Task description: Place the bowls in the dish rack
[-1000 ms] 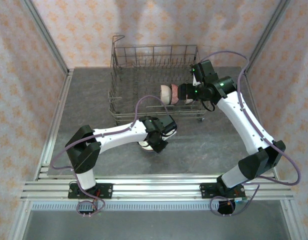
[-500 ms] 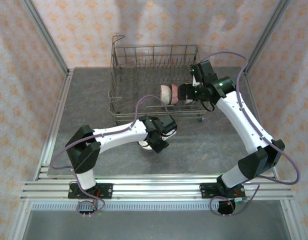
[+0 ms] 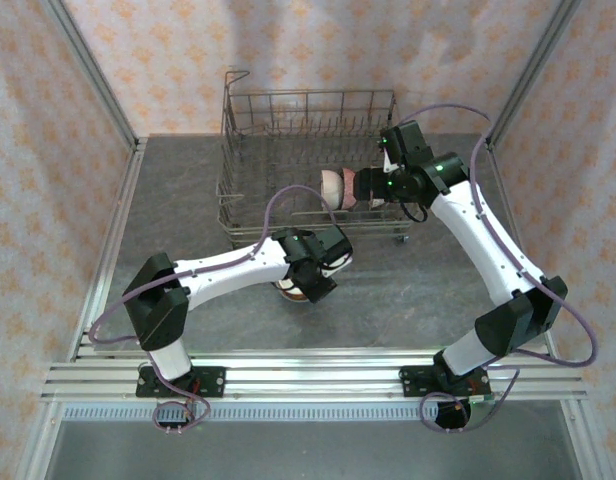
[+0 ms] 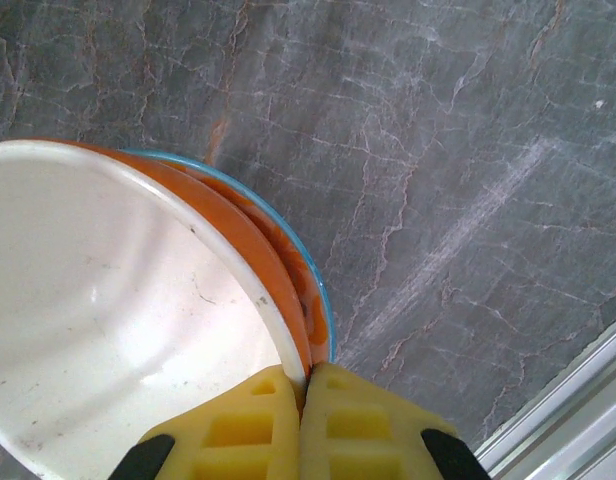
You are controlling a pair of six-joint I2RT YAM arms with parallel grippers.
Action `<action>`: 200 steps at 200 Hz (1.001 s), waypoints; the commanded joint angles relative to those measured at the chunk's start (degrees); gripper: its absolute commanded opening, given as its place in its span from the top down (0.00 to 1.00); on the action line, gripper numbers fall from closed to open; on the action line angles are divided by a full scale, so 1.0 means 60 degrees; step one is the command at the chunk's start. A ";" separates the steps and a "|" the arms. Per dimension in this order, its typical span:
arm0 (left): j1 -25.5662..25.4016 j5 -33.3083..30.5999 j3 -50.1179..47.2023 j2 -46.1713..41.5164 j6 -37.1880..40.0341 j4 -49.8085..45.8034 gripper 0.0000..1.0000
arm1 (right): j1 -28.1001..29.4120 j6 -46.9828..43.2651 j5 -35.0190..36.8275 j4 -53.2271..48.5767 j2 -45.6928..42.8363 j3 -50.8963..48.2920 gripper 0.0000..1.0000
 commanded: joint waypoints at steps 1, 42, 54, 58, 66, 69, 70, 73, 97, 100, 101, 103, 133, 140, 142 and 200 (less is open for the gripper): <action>-0.0025 -0.0275 0.0292 -0.0360 0.0204 -0.0260 1.00 | -0.0056 0.0127 -0.0005 0.0142 0.0043 0.0061 0.12; 0.0018 -0.0071 0.0300 -0.0165 0.0292 -0.0219 1.00 | -0.0064 0.0150 -0.0038 0.0111 0.0047 0.0068 0.12; 0.0021 -0.0084 0.0313 -0.0073 0.0249 -0.0245 1.00 | -0.0066 0.0160 -0.0047 0.0109 0.0046 0.0077 0.12; 0.0013 -0.0071 0.0306 -0.0086 0.0238 -0.0236 1.00 | -0.0059 0.0170 -0.0065 0.0116 0.0052 0.0079 0.12; 0.0016 -0.0054 0.0320 -0.0142 0.0234 -0.0193 1.00 | -0.0060 0.0159 -0.0071 0.0109 0.0067 0.0083 0.12; 0.0017 -0.0054 0.0327 -0.0164 0.0234 -0.0170 1.00 | -0.0065 0.0171 -0.0058 0.0109 0.0067 0.0076 0.12; 0.0013 -0.0047 0.0323 -0.0180 0.0234 -0.0163 1.00 | -0.0066 0.0165 -0.0065 0.0109 0.0071 0.0076 0.12; 0.0011 -0.0041 0.0333 -0.0213 0.0223 -0.0150 1.00 | -0.0056 0.0165 -0.0063 0.0109 0.0062 0.0076 0.12; 0.0075 0.0059 0.0339 -0.0482 0.0204 -0.0060 1.00 | -0.0092 0.0250 -0.0176 -0.0002 0.0075 0.0047 0.12; 0.0070 0.0083 0.0318 -0.0547 0.0204 -0.0042 1.00 | -0.0111 0.0313 -0.0242 -0.0028 0.0064 0.0046 0.12; 0.0069 0.0087 0.0304 -0.0570 0.0204 -0.0026 1.00 | -0.0118 0.0323 -0.0266 -0.0033 0.0070 0.0046 0.12; 0.0083 0.0102 0.0287 -0.0605 0.0197 0.0001 1.00 | -0.0142 0.0375 -0.0336 -0.0047 0.0056 0.0046 0.12; 0.0426 0.0500 -0.0404 -0.1386 -0.0049 0.0858 1.00 | -0.0331 0.0946 -0.1440 0.0149 -0.0259 -0.0379 0.12; 0.0561 0.0651 -0.0547 -0.1534 -0.0106 0.1058 1.00 | -0.0327 0.1035 -0.1655 0.0171 -0.0324 -0.0474 0.12; 0.0605 0.0712 -0.0593 -0.1571 -0.0115 0.1103 1.00 | -0.0334 0.1051 -0.1712 0.0168 -0.0332 -0.0490 0.11; 0.1203 0.1706 -0.1253 -0.1830 -0.0016 0.1829 1.00 | -0.0333 0.1332 -0.2019 0.0013 -0.0650 -0.1059 0.11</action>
